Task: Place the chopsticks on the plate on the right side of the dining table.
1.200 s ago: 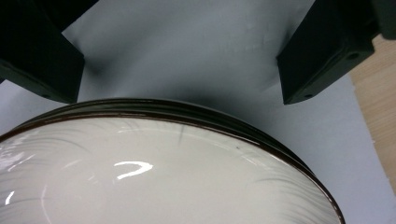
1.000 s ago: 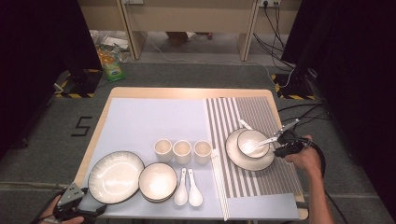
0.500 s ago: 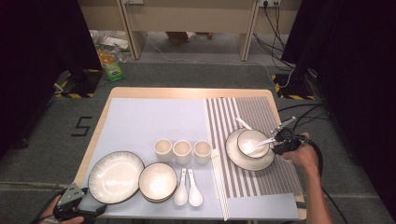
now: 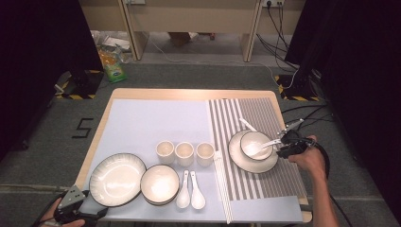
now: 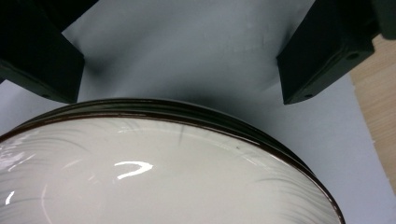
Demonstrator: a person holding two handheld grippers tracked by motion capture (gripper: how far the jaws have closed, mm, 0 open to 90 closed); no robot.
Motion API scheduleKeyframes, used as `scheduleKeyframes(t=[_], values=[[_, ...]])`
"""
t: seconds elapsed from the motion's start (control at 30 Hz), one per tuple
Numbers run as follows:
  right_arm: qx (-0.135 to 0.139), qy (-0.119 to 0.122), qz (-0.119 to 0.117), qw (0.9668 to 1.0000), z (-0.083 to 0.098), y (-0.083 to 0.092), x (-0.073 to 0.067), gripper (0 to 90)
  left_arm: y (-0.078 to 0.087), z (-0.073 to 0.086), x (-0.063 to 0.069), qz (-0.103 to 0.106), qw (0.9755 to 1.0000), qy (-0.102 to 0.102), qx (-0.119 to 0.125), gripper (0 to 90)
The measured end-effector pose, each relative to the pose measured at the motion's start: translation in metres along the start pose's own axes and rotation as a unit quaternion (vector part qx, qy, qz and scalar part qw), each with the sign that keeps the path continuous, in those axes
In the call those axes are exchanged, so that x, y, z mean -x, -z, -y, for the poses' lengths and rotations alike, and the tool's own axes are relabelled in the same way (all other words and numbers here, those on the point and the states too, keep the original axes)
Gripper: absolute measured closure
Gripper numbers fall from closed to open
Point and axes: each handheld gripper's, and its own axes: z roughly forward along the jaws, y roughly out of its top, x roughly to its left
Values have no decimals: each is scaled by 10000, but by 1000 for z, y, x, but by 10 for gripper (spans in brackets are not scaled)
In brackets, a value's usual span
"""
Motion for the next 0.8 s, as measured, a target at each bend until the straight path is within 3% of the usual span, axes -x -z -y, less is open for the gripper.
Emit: scheduleKeyframes(t=[0.27, 0.5, 0.8], values=[[3, -41, 12, 10000, 13, 11, 3, 686, 0, 0, 0, -6, 10000, -6, -5, 0], [-171, 54, -35, 9998, 16, 6, 1, 682, 0, 0, 0, -4, 10000, -6, -7, 0], [-316, 138, -32, 9994, 18, -3, 4, 777, 0, 0, 0, 2, 10000, 3, 3, 0]])
